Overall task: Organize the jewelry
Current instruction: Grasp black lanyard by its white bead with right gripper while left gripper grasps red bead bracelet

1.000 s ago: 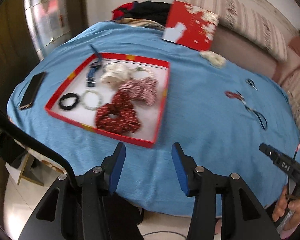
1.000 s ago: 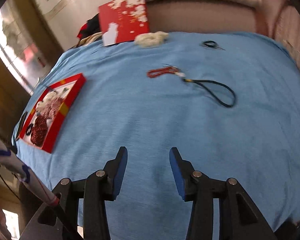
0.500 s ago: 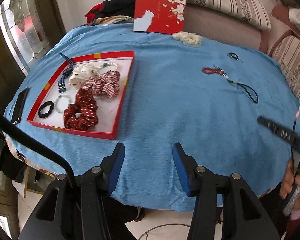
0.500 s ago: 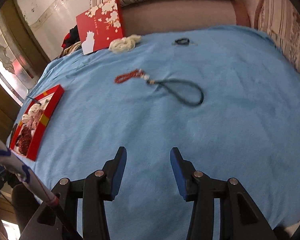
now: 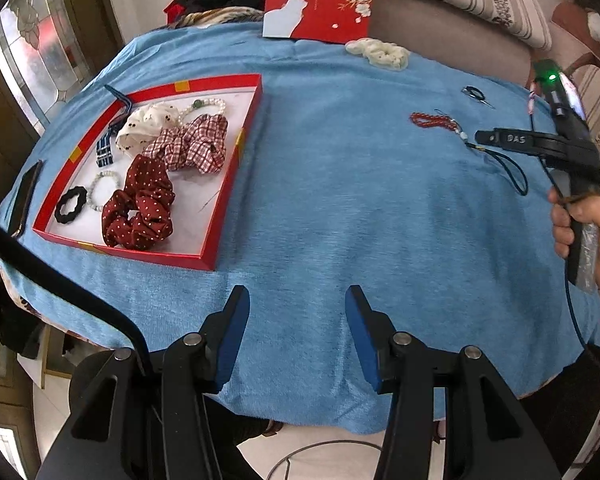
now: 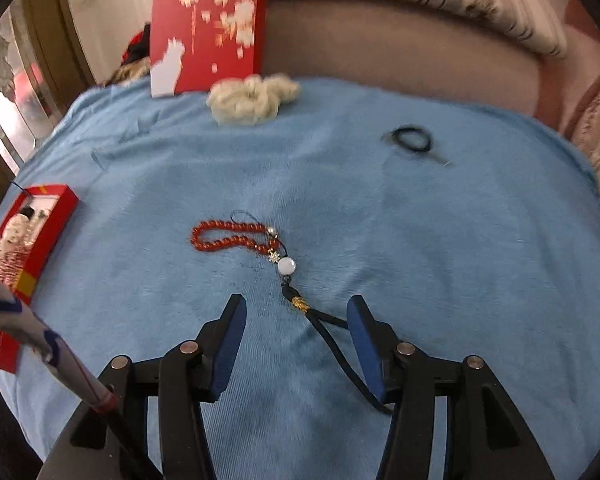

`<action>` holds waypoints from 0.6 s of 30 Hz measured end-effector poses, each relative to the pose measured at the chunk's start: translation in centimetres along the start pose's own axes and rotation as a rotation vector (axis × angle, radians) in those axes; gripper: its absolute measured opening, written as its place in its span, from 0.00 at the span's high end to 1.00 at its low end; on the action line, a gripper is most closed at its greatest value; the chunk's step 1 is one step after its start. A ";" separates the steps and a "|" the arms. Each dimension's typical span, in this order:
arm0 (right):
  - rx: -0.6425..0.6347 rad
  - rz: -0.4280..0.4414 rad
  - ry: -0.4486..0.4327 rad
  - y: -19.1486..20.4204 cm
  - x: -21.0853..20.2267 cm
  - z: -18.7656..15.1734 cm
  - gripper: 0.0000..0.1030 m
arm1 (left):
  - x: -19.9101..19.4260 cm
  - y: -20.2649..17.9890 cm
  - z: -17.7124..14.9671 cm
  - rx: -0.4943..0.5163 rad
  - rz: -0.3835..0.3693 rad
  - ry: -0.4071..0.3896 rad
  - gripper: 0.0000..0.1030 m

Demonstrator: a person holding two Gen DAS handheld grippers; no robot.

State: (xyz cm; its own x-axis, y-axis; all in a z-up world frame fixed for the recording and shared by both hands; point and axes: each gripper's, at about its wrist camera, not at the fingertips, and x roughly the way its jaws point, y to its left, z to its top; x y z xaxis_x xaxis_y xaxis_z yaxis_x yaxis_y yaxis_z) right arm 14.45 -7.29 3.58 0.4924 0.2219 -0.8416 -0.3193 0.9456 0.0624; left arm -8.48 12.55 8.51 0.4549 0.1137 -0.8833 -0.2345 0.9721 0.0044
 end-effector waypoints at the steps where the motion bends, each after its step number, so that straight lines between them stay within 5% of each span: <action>1: 0.002 0.004 0.012 -0.1 0.6 0.0 0.45 | 0.2 0.2 0.1 -0.004 0.000 0.005 0.53; 2: 0.007 0.004 0.031 -0.2 1.3 0.0 0.45 | 0.4 0.3 0.2 -0.009 0.000 0.008 0.53; 4: 0.032 0.002 0.052 -0.8 2.1 -0.5 0.63 | 0.6 0.5 0.4 -0.017 0.001 0.011 0.53; 5: 0.050 0.003 0.055 -1.2 2.1 -0.7 0.80 | 0.7 0.6 0.4 -0.020 0.001 0.012 0.53; 7: 0.094 0.036 0.056 -2.1 1.5 -1.2 0.90 | 0.9 0.7 0.5 -0.027 0.002 0.015 0.53; 18: 0.199 0.134 0.089 -3.9 -3.4 -8.1 0.92 | 1.3 -0.8 3.1 0.011 -0.051 -0.018 0.53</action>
State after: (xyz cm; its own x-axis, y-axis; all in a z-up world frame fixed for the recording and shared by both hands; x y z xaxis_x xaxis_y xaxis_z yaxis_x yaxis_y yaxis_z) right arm 7.42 -13.66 1.88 0.3801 0.3345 -0.8623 -0.2072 0.9394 0.2731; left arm -5.04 12.53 8.86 0.4814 0.0679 -0.8739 -0.2015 0.9789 -0.0349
